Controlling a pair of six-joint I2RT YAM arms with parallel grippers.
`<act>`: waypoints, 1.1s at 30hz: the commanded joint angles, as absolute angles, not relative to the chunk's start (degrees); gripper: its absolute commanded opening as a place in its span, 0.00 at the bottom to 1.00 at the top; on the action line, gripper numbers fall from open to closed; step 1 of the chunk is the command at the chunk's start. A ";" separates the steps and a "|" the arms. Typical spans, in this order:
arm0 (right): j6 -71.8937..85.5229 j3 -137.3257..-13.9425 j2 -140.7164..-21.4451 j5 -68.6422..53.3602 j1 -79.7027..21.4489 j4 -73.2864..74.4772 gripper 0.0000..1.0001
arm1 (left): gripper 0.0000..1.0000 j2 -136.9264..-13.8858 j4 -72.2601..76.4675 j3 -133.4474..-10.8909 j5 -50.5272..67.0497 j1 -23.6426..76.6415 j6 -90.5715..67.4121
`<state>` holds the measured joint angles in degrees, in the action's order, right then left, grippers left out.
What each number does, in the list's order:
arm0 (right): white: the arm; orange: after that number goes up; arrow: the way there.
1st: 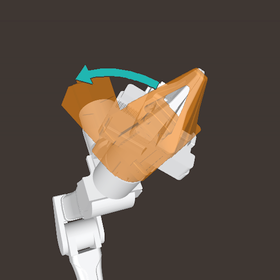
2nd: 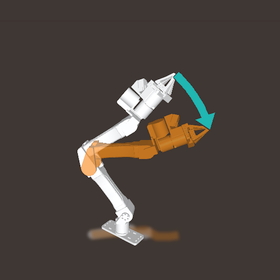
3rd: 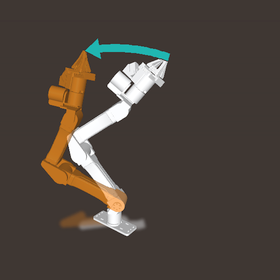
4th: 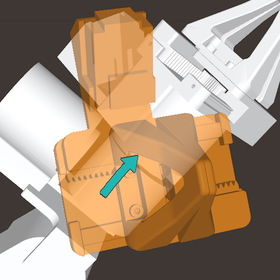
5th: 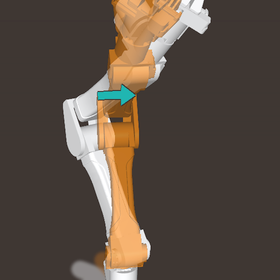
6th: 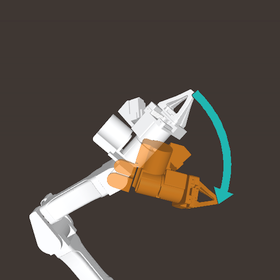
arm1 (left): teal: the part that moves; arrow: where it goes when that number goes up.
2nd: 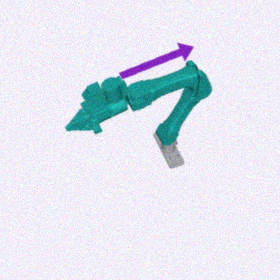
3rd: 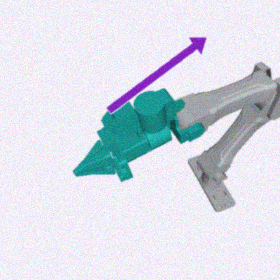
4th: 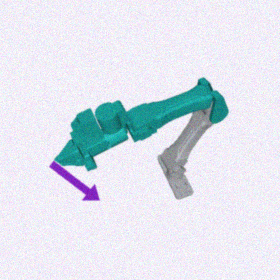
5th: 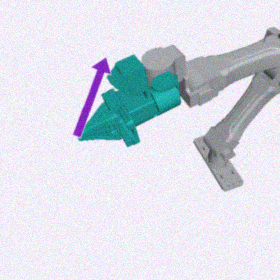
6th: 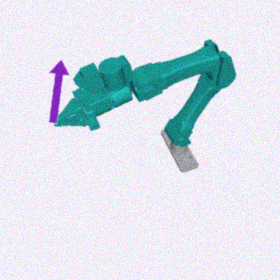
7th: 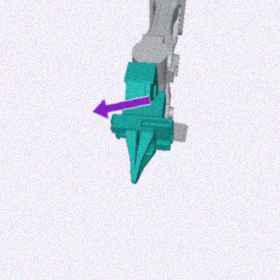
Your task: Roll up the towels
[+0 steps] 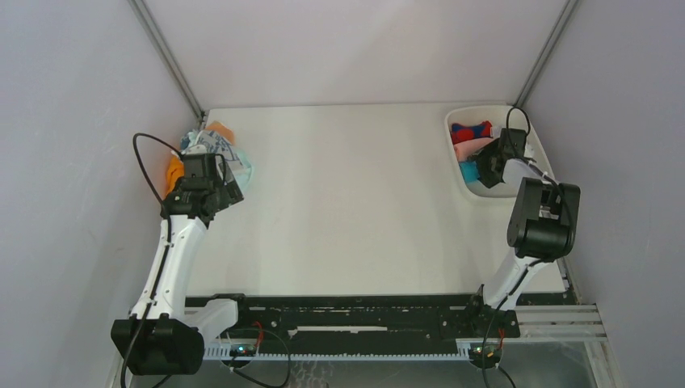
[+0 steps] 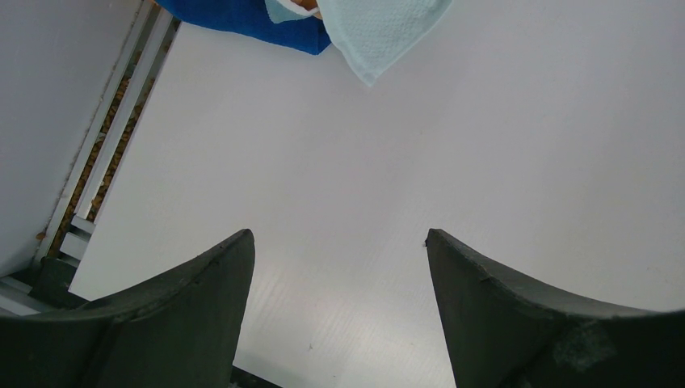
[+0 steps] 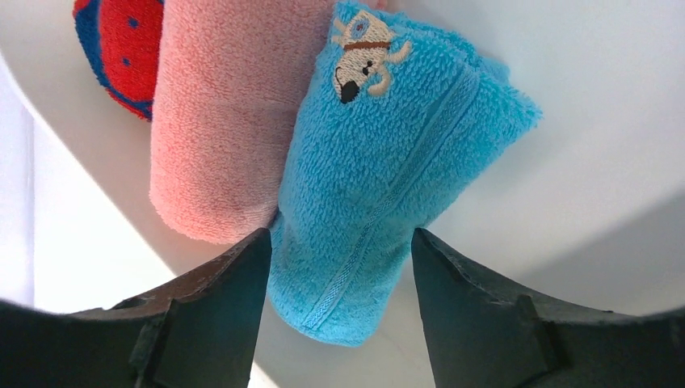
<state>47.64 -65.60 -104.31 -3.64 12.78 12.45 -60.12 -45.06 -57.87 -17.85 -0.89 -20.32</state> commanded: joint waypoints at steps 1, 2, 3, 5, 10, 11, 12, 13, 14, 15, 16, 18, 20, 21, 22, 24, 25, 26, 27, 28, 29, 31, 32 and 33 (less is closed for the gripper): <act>49.17 -65.32 -100.48 -1.41 12.85 12.54 0.66 | 0.83 -59.51 -43.42 -56.44 -18.56 -1.37 -19.99; 49.33 -65.30 -100.20 -1.11 12.90 12.81 0.67 | 0.83 -59.51 -43.43 -56.43 -18.55 -1.34 -20.03; 49.39 -65.26 -100.00 -0.83 12.84 12.97 0.68 | 0.82 -59.50 -43.46 -56.43 -18.52 -1.34 -19.99; 49.35 -65.14 -99.60 -0.79 12.83 13.22 0.69 | 0.83 -59.50 -43.42 -56.43 -18.54 -1.38 -20.03; 48.29 -65.08 -97.73 0.00 12.69 14.53 0.72 | 0.83 -59.50 -43.48 -56.51 -18.83 -1.39 -20.09; 47.51 -64.98 -96.69 0.26 12.47 14.69 0.73 | 0.83 -59.55 -43.49 -56.51 -18.95 -1.40 -20.14; 46.61 -64.83 -95.31 0.74 12.10 14.80 0.74 | 0.83 -59.71 -43.55 -56.63 -19.13 -1.55 -20.21; 45.39 -64.64 -93.76 0.94 11.74 14.89 0.76 | 0.83 -59.75 -43.61 -56.87 -19.16 -1.76 -20.40; 43.93 -64.46 -91.96 1.06 11.08 15.11 0.77 | 0.84 -59.84 -43.67 -56.99 -18.97 -2.26 -20.61; 42.37 -64.24 -89.62 0.82 10.47 15.34 0.78 | 0.84 -59.95 -43.78 -57.31 -18.24 -2.96 -21.31; 40.42 -64.08 -87.88 0.41 9.82 15.38 0.78 | 0.84 -60.11 -43.80 -57.52 -17.05 -4.28 -21.92; 37.17 -63.43 -84.21 -0.31 8.05 16.12 0.80 | 0.84 -60.54 -43.30 -57.92 -13.21 -6.96 -23.24; 34.23 -61.49 -79.92 -0.96 5.73 15.68 0.81 | 0.84 -61.74 -43.51 -59.09 -9.88 -9.48 -24.54; 33.24 -60.32 -77.78 -1.13 4.59 15.08 0.81 | 0.84 -62.56 -43.58 -59.93 -8.56 -10.62 -25.05; 32.19 -58.87 -75.43 -1.34 3.18 14.32 0.82 | 0.84 -63.47 -43.54 -60.82 -7.30 -11.60 -25.69; 29.88 -56.10 -71.32 -1.62 0.33 13.15 0.82 | 0.84 -65.82 -43.51 -63.12 -6.50 -12.77 -26.74; 29.01 -54.48 -69.31 -1.65 -1.74 12.71 0.82 | 0.84 -67.14 -43.51 -64.61 -6.52 -13.23 -27.24; 28.40 -52.40 -66.91 -2.20 -3.05 12.19 0.82 | 0.84 -69.22 -43.48 -66.34 -6.17 -13.67 -28.10; 27.92 -50.84 -65.14 -3.05 -4.37 11.61 0.82 | 0.84 -70.81 -43.27 -67.82 -5.80 -14.10 -28.87; 27.79 -49.10 -63.46 -3.60 -5.53 10.94 0.82 | 0.83 -72.47 -42.72 -69.37 -5.49 -14.46 -29.80; 27.65 -47.61 -62.03 -4.35 -6.55 10.30 0.81 | 0.83 -74.39 -42.19 -70.94 -5.44 -14.83 -30.73; 26.28 -45.69 -59.61 -3.94 -9.25 10.33 0.82 | 0.82 -78.42 -40.95 -74.09 -5.57 -15.80 -32.80; 25.76 -45.10 -58.80 -3.13 -10.97 10.62 0.82 | 0.81 -80.64 -40.47 -75.61 -5.69 -16.22 -33.84; 25.13 -44.55 -58.05 -2.85 -12.50 10.37 0.82 | 0.80 -82.81 -40.24 -77.12 -5.51 -16.64 -34.82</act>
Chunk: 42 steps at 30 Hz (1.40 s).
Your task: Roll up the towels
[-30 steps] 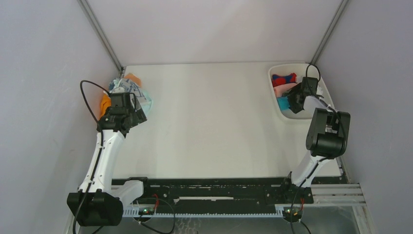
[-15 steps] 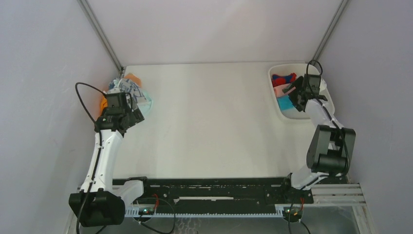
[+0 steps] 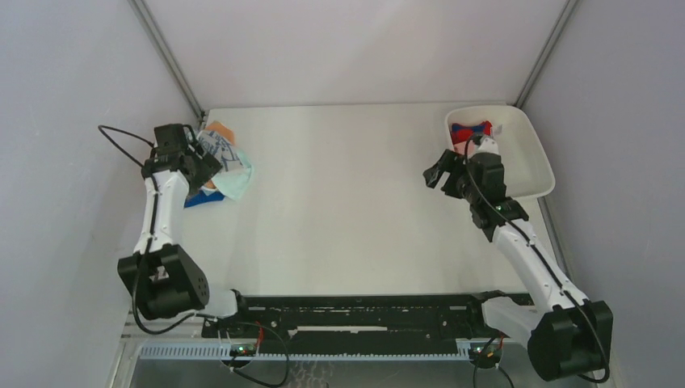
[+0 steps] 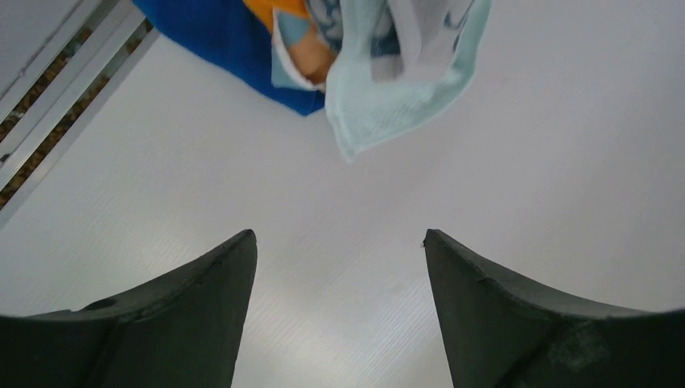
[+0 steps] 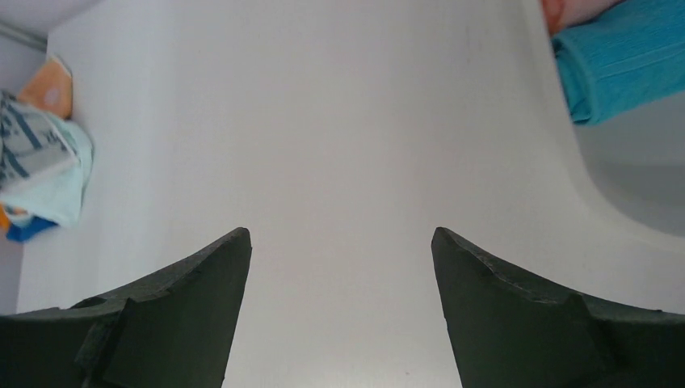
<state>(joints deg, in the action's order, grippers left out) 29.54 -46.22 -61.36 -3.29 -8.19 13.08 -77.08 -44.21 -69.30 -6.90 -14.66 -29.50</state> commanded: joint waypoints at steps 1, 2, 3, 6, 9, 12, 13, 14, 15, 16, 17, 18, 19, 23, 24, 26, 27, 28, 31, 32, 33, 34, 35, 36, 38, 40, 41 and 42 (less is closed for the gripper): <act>24.26 -44.05 -57.39 -2.05 -14.12 10.12 0.82 | 0.79 -85.19 -40.03 -78.90 -5.27 -16.93 -35.63; 23.47 -43.77 -56.92 -0.57 -15.82 10.00 0.82 | 0.77 -87.22 -40.07 -80.66 -5.32 -17.05 -36.19; 23.08 -43.51 -56.61 0.46 -17.15 9.91 0.82 | 0.76 -89.52 -40.26 -82.77 -5.59 -17.09 -36.46; 21.92 -43.25 -56.65 2.58 -20.38 9.10 0.82 | 0.70 -95.06 -41.63 -88.32 -5.03 -17.13 -36.82; 20.76 -43.29 -57.08 4.41 -22.96 8.70 0.81 | 0.66 -98.32 -41.75 -90.61 -5.21 -17.07 -36.91; 20.42 -43.16 -57.26 5.09 -23.70 8.61 0.82 | 0.64 -101.78 -41.55 -91.51 -6.30 -17.07 -36.65; 20.33 -43.16 -57.36 5.26 -23.68 8.69 0.81 | 0.64 -103.33 -41.76 -92.14 -6.09 -17.13 -36.52; 20.31 -43.22 -57.45 5.47 -23.65 8.78 0.82 | 0.63 -104.76 -41.68 -92.66 -5.82 -17.15 -36.29; 20.30 -43.18 -57.60 5.53 -23.59 8.80 0.82 | 0.61 -105.97 -41.22 -92.94 -5.19 -17.10 -35.97; 20.24 -43.18 -57.76 5.31 -23.60 8.77 0.81 | 0.58 -107.08 -40.09 -93.15 -4.65 -17.18 -35.75; 20.22 -43.18 -57.94 5.03 -23.54 8.64 0.82 | 0.56 -108.31 -39.48 -93.41 -4.12 -17.14 -35.55; 20.22 -43.20 -58.18 4.95 -23.53 8.63 0.82 | 0.54 -109.11 -38.75 -93.83 -3.37 -17.08 -35.33; 20.21 -43.19 -58.45 4.69 -23.44 8.54 0.82 | 0.52 -109.81 -38.45 -94.36 -2.81 -17.12 -35.23; 20.35 -43.18 -58.94 3.95 -22.95 8.31 0.82 | 0.42 -111.50 -38.37 -96.41 -1.55 -17.11 -34.62; 20.39 -43.17 -59.00 3.66 -22.72 8.27 0.82 | 0.35 -111.56 -38.41 -96.67 -1.45 -17.17 -34.36; 20.39 -43.17 -59.22 3.05 -22.54 8.05 0.82 | 0.26 -111.43 -39.04 -97.08 -0.65 -17.22 -33.87; 20.39 -43.20 -59.30 2.81 -22.54 7.94 0.82 | 0.26 -110.99 -39.37 -97.07 -0.53 -17.15 -33.89; 20.39 -43.23 -59.33 2.70 -22.55 7.91 0.82 | 0.25 -110.36 -39.57 -96.78 -0.71 -17.21 -33.80; 20.39 -43.17 -59.25 2.40 -22.56 7.92 0.81 | 0.31 -107.71 -41.13 -96.22 -3.43 -17.41 -33.24; 20.41 -43.16 -59.17 2.34 -22.56 7.91 0.82 | 0.34 -106.77 -42.02 -96.12 -4.76 -17.57 -33.29; 20.39 -43.21 -59.09 2.29 -22.58 7.90 0.82 | 0.38 -105.93 -42.64 -95.88 -5.59 -17.74 -33.28; 20.43 -43.23 -59.07 2.29 -22.57 7.95 0.82 | 0.40 -104.97 -42.94 -95.58 -6.01 -17.79 -33.16; 20.40 -43.22 -59.06 2.31 -22.60 7.92 0.82 | 0.41 -103.78 -42.95 -95.29 -6.14 -17.83 -32.93; 20.39 -43.22 -59.11 2.27 -22.74 7.91 0.82 | 0.42 -103.13 -42.79 -94.93 -5.95 -17.84 -32.95; 20.33 -43.16 -59.06 2.12 -22.83 7.84 0.82 | 0.43 -102.30 -42.00 -94.08 -4.61 -17.76 -33.17; 20.37 -43.17 -59.07 2.14 -22.85 7.82 0.82 | 0.43 -102.64 -41.39 -93.43 -2.18 -17.72 -33.74; 20.39 -43.17 -59.06 2.12 -22.89 7.87 0.82 | 0.43 -103.04 -41.14 -93.16 -1.15 -17.76 -33.89; 20.41 -43.19 -59.11 2.11 -22.84 7.88 0.82 | 0.43 -103.62 -40.95 -92.81 -0.40 -17.70 -34.09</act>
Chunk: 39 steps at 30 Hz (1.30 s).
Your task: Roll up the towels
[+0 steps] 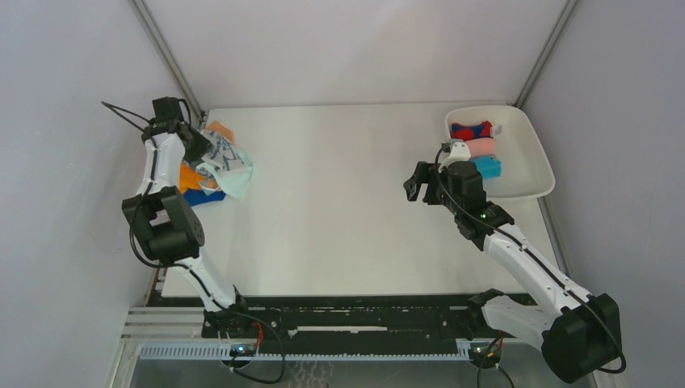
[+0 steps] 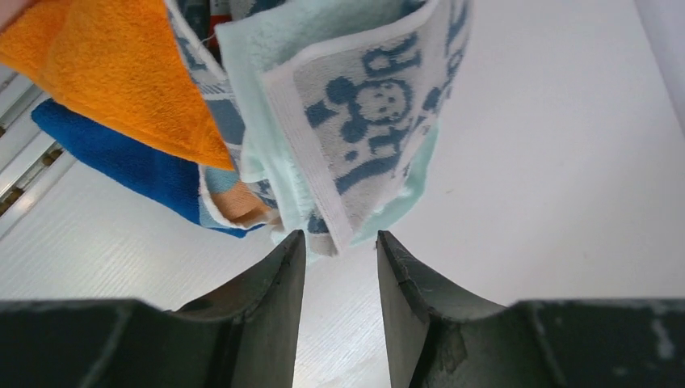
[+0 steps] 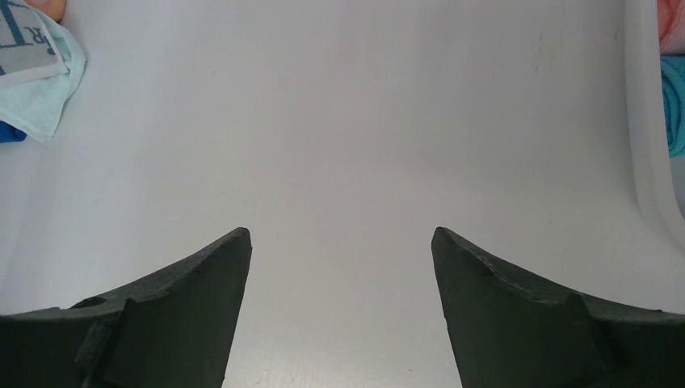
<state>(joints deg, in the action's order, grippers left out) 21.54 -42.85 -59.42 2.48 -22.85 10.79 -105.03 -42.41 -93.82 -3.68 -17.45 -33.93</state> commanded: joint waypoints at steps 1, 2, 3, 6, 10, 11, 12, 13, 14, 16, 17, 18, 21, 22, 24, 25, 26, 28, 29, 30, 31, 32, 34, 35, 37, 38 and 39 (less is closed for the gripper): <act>20.40 -43.20 -59.14 2.15 -22.83 7.91 0.81 | 0.43 -104.01 -40.57 -92.48 0.10 -17.75 -34.32; 20.39 -43.16 -59.16 2.14 -22.78 7.95 0.82 | 0.43 -104.35 -39.96 -91.88 0.71 -17.73 -34.47; 20.39 -43.16 -59.15 2.12 -22.79 7.92 0.81 | 0.43 -104.59 -39.31 -91.32 1.12 -17.70 -34.72; 20.39 -43.12 -59.33 2.14 -22.78 7.89 0.82 | 0.43 -105.21 -37.46 -89.88 2.10 -17.73 -35.29; 20.39 -42.95 -59.50 1.94 -22.85 7.65 0.82 | 0.43 -106.99 -36.86 -89.99 3.34 -17.66 -36.06; 20.39 -42.96 -59.55 1.96 -22.79 7.62 0.82 | 0.43 -107.31 -36.64 -89.98 3.35 -17.70 -36.31; 20.39 -42.93 -59.63 2.06 -22.83 7.64 0.82 | 0.43 -107.61 -36.51 -90.11 3.37 -17.68 -36.30; 20.39 -42.90 -59.59 2.07 -22.77 7.65 0.81 | 0.43 -108.09 -36.48 -90.34 3.44 -17.74 -36.34; 20.39 -42.91 -59.59 2.02 -22.76 7.65 0.82 | 0.43 -108.58 -36.48 -90.61 3.55 -17.71 -36.38; 20.39 -42.92 -59.68 2.02 -22.76 7.66 0.82 | 0.43 -109.55 -36.55 -91.35 3.93 -17.71 -36.47; 20.39 -42.89 -59.69 2.02 -22.79 7.65 0.81 | 0.43 -109.93 -36.63 -91.65 4.15 -17.70 -36.66; 20.39 -42.97 -59.68 2.04 -22.79 7.65 0.81 | 0.42 -110.36 -36.69 -91.85 4.21 -17.75 -36.74; 20.40 -42.96 -59.68 2.11 -22.69 7.65 0.82 | 0.38 -111.03 -36.65 -92.46 4.12 -17.75 -36.84; 20.40 -42.93 -59.66 2.04 -22.73 7.65 0.82 | 0.35 -111.15 -36.77 -92.90 4.24 -17.75 -36.68; 20.39 -42.90 -59.63 2.03 -22.76 7.67 0.81 | 0.24 -110.80 -37.04 -93.99 4.74 -17.76 -36.47; 20.39 -42.90 -59.60 1.99 -22.75 7.68 0.81 | 0.17 -110.40 -37.08 -94.82 5.18 -17.81 -36.29; 20.35 -42.97 -59.52 2.08 -22.76 7.67 0.81 | 0.12 -109.78 -37.35 -95.90 5.65 -17.80 -36.14; 20.39 -42.90 -59.35 1.99 -22.75 7.63 0.81 | 0.02 -108.08 -38.12 -98.79 6.72 -18.00 -35.96; 20.39 -42.91 -59.19 1.93 -22.75 7.71 0.81 | 0.00 -106.80 -38.44 -100.44 7.13 -18.24 -36.03; 20.40 -42.91 -58.97 1.87 -22.69 7.65 0.81 | 0.00 -105.43 -38.46 -102.35 7.41 -18.54 -36.09; 20.39 -42.89 -58.83 1.69 -22.63 7.69 0.81 | 0.00 -103.87 -38.41 -104.34 7.50 -18.75 -36.12; 20.48 -42.97 -58.56 1.62 -22.59 7.71 0.81 | 0.00 -102.49 -38.47 -107.00 7.54 -18.82 -35.98; 20.52 -42.91 -58.16 1.43 -22.58 7.73 0.81 | 0.00 -100.02 -38.81 -113.10 7.52 -18.97 -35.38; 20.55 -42.91 -57.98 1.34 -22.54 7.82 0.81 | 0.00 -98.98 -38.99 -116.52 7.73 -18.99 -35.03; 20.61 -42.92 -57.49 1.10 -22.49 7.89 0.81 | 0.00 -96.99 -39.07 -122.87 8.01 -19.50 -34.85; 20.69 -42.95 -57.26 1.00 -22.42 7.97 0.81 | 0.00 -96.07 -38.81 -125.65 7.79 -19.75 -34.93; 20.74 -42.92 -56.96 0.88 -22.39 8.04 0.81 | 0.00 -95.08 -37.87 -127.74 7.90 -20.43 -35.31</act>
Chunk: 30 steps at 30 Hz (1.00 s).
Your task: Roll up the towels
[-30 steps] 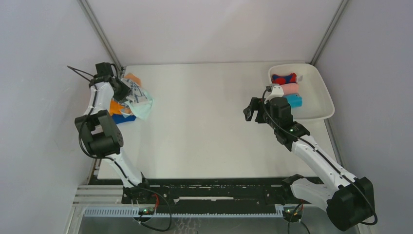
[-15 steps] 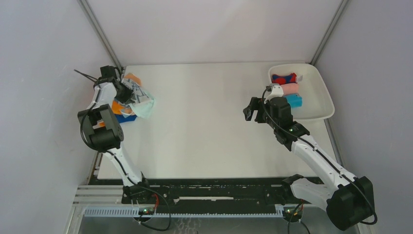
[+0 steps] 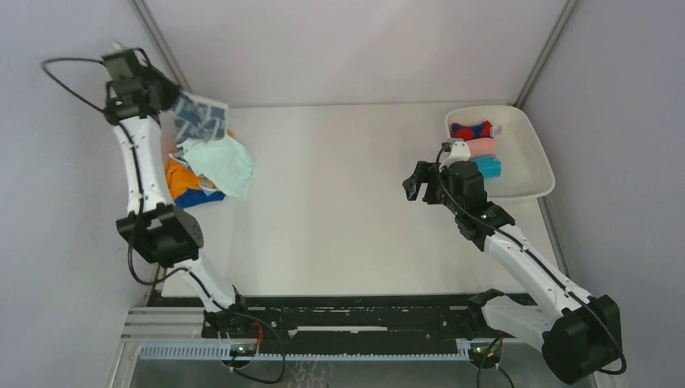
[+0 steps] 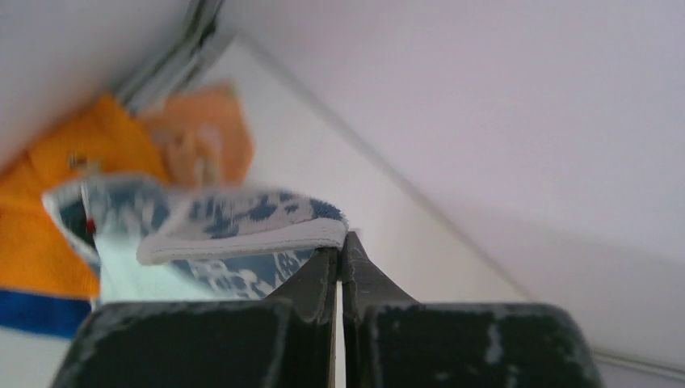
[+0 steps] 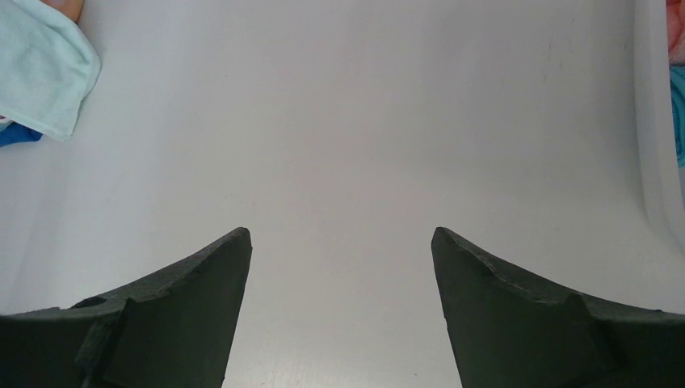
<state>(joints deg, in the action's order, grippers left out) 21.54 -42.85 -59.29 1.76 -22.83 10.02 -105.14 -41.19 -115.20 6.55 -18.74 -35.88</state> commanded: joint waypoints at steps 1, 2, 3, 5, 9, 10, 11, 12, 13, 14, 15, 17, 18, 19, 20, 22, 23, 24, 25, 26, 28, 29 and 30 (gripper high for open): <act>20.79 -42.97 -56.69 0.81 -22.38 8.08 0.81 | 0.00 -93.92 -36.51 -129.34 7.75 -21.02 -35.78; 20.82 -42.91 -56.43 0.73 -22.41 8.21 0.81 | 0.00 -92.56 -34.97 -130.13 7.36 -21.67 -36.26; 20.83 -42.95 -56.18 0.71 -22.40 8.25 0.81 | 0.00 -91.35 -33.23 -130.49 6.68 -22.23 -36.69; 20.92 -42.89 -55.71 0.66 -22.41 8.43 0.81 | 0.03 -89.24 -30.96 -130.65 5.17 -23.07 -37.35; 20.92 -42.89 -55.12 0.53 -22.40 8.44 0.81 | 0.05 -88.37 -30.57 -133.45 5.07 -23.38 -36.54; 20.92 -42.89 -55.03 0.34 -22.41 8.47 0.81 | 0.05 -88.52 -31.40 -134.18 4.62 -23.41 -36.22; 20.87 -42.91 -54.99 0.11 -22.40 8.50 0.81 | 0.05 -88.65 -31.98 -134.55 4.29 -23.46 -36.01; 20.84 -42.96 -54.87 -0.32 -22.41 8.51 0.81 | 0.05 -88.60 -32.42 -134.70 4.74 -23.47 -36.02; 20.76 -42.92 -54.73 -0.93 -22.42 8.45 0.81 | 0.05 -88.52 -32.69 -134.70 5.81 -23.44 -36.26; 20.75 -42.89 -54.57 -1.42 -22.45 8.44 0.81 | 0.04 -88.49 -33.12 -134.53 7.65 -23.46 -36.79; 20.67 -42.90 -54.39 -1.75 -22.50 8.44 0.81 | 0.04 -88.39 -33.40 -134.33 9.82 -23.36 -37.46; 20.51 -42.92 -54.08 -2.20 -22.55 8.36 0.81 | 0.03 -88.06 -33.72 -133.27 15.21 -22.42 -38.15; 20.41 -42.95 -53.94 -2.63 -22.53 8.26 0.81 | 0.03 -87.93 -34.48 -133.05 17.24 -21.38 -38.21; 20.39 -42.95 -53.76 -2.90 -22.62 8.18 0.81 | 0.03 -87.70 -35.74 -132.83 18.62 -19.64 -37.14; 20.41 -42.90 -53.71 -3.24 -22.71 8.10 0.81 | 0.03 -87.43 -37.09 -132.81 19.50 -17.42 -35.64; 20.40 -42.90 -53.52 -3.79 -22.80 8.08 0.81 | 0.03 -86.76 -39.53 -132.23 20.64 -12.19 -33.08; 20.41 -42.97 -53.26 -3.92 -22.89 8.21 0.81 | 0.03 -86.38 -40.00 -131.70 21.24 -9.46 -32.53; 20.35 -42.93 -53.00 -4.03 -22.98 8.38 0.81 | 0.03 -86.11 -40.06 -130.93 22.09 -6.80 -32.36; 20.31 -42.94 -52.62 -4.04 -22.94 8.62 0.81 | 0.03 -86.00 -40.19 -130.55 22.79 -4.45 -32.51; 20.30 -42.90 -52.16 -4.00 -23.08 8.88 0.81 | 0.03 -85.98 -40.18 -130.60 23.42 -2.09 -32.85; 20.22 -42.91 -50.83 -3.28 -23.20 9.84 0.81 | 0.04 -85.97 -39.79 -130.94 24.73 2.45 -33.42; 20.22 -42.89 -50.01 -2.66 -23.28 10.40 0.81 | 0.04 -85.86 -39.59 -130.91 25.07 4.79 -33.50; 20.15 -42.91 -49.13 -1.81 -23.29 10.98 0.81 | 0.04 -85.68 -39.37 -130.46 25.17 6.83 -33.69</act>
